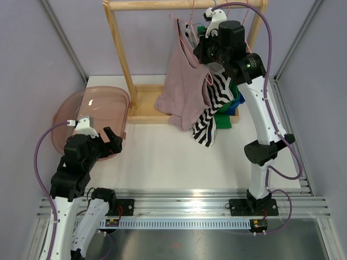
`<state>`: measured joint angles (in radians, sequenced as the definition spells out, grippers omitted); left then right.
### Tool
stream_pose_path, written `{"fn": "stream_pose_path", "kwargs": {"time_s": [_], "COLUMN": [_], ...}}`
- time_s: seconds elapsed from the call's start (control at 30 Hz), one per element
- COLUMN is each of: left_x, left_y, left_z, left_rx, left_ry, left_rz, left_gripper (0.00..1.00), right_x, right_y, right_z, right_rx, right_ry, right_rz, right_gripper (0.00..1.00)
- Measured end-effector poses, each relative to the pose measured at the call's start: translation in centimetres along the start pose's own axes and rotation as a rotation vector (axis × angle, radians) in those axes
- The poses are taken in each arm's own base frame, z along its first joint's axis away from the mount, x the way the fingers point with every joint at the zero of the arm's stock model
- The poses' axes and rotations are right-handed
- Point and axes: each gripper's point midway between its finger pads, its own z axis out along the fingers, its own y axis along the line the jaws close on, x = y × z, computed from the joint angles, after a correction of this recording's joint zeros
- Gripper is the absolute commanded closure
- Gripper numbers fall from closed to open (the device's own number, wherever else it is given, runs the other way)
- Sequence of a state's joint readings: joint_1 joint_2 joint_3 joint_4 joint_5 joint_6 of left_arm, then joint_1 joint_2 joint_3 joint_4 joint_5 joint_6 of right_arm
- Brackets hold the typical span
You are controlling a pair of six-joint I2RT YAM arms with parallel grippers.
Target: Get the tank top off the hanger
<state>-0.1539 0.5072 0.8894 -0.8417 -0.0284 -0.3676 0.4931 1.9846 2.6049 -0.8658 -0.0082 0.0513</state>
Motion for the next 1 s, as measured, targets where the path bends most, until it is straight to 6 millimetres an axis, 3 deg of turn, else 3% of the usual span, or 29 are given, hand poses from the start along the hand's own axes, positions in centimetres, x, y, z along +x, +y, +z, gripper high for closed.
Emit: {"fn": "stream_pose_path", "kwargs": {"time_s": [0.23, 0.4, 0.7, 0.83, 1.0], "left_x": [0.1, -1.3, -8.4, -9.8, -9.8], "left_y": [-0.5, -2.5, -10.3, -14.9, -21.9], "left_z": [-0.1, -0.4, -0.3, -0.2, -1.1], "left_rx": [0.026, 0.107, 0.401, 0.523, 0.676], "left_ry": [0.009, 0.005, -0.076, -0.049, -0.042], "left_rz": [0.000, -0.024, -0.089, -0.046, 0.062], "left_gripper": [0.01, 0.01, 0.01, 0.01, 0.01], "right_x": [-2.3, -0.7, 5.8, 8.1, 8.3], "right_y": [1.2, 2.5, 5.0, 6.3, 7.3], "right_z": [-6.0, -10.3, -16.5, -20.7, -26.8], "right_rx": [-0.046, -0.114, -0.262, -0.342, -0.410], "right_ry": [-0.063, -0.048, 0.078, 0.105, 0.050], "right_rz": [0.048, 0.101, 0.188, 0.221, 0.250], "right_gripper": [1.00, 1.00, 1.00, 1.00, 1.00]}}
